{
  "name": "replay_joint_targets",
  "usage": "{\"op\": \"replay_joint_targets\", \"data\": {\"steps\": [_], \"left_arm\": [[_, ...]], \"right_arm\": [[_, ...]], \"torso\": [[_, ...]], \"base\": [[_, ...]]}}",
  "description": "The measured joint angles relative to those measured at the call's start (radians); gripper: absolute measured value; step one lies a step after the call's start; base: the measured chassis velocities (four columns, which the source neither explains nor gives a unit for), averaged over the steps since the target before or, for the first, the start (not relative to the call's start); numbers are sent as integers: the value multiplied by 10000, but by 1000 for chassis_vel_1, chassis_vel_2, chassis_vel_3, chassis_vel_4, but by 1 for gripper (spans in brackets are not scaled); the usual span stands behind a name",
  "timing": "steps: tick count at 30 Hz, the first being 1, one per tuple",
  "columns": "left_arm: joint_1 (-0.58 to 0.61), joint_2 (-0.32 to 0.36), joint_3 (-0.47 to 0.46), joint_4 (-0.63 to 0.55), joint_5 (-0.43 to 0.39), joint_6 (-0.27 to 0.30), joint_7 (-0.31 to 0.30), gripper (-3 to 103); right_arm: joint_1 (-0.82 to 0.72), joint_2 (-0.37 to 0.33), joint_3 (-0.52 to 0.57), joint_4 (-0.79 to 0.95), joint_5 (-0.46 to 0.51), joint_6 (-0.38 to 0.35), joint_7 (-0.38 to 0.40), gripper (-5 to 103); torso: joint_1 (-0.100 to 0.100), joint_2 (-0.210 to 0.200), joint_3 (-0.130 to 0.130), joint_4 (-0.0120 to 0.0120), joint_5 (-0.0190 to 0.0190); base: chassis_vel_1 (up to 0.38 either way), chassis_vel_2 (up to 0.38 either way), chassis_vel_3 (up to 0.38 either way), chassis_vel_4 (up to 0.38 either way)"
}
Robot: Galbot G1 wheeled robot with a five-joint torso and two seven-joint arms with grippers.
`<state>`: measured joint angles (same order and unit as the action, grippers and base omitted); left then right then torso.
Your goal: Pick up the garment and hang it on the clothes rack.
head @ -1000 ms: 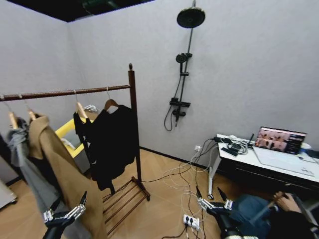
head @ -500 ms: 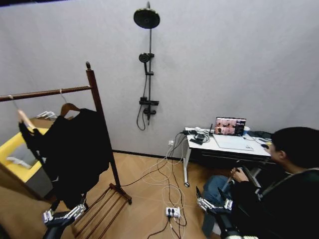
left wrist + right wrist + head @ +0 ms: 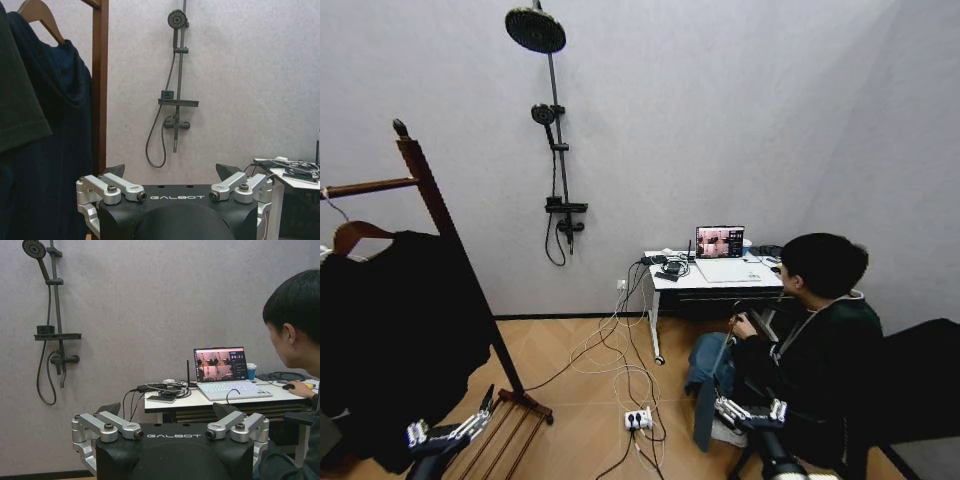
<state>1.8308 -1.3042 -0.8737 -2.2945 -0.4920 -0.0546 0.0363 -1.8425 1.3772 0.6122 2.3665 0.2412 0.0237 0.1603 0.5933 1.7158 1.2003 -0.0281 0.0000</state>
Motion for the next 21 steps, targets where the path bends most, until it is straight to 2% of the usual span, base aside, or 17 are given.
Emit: {"op": "replay_joint_targets", "data": {"steps": [14, 21], "left_arm": [[0, 0, 0, 0, 0, 0, 0, 100], [0, 0, 0, 0, 0, 0, 0, 100]], "right_arm": [[0, 0, 0, 0, 0, 0, 0, 100], [0, 0, 0, 0, 0, 0, 0, 100]], "torso": [[0, 0, 0, -8, 0], [0, 0, 0, -2, 0]], "base": [[-11, -17, -14, -15], [0, 0, 0, 0]]}}
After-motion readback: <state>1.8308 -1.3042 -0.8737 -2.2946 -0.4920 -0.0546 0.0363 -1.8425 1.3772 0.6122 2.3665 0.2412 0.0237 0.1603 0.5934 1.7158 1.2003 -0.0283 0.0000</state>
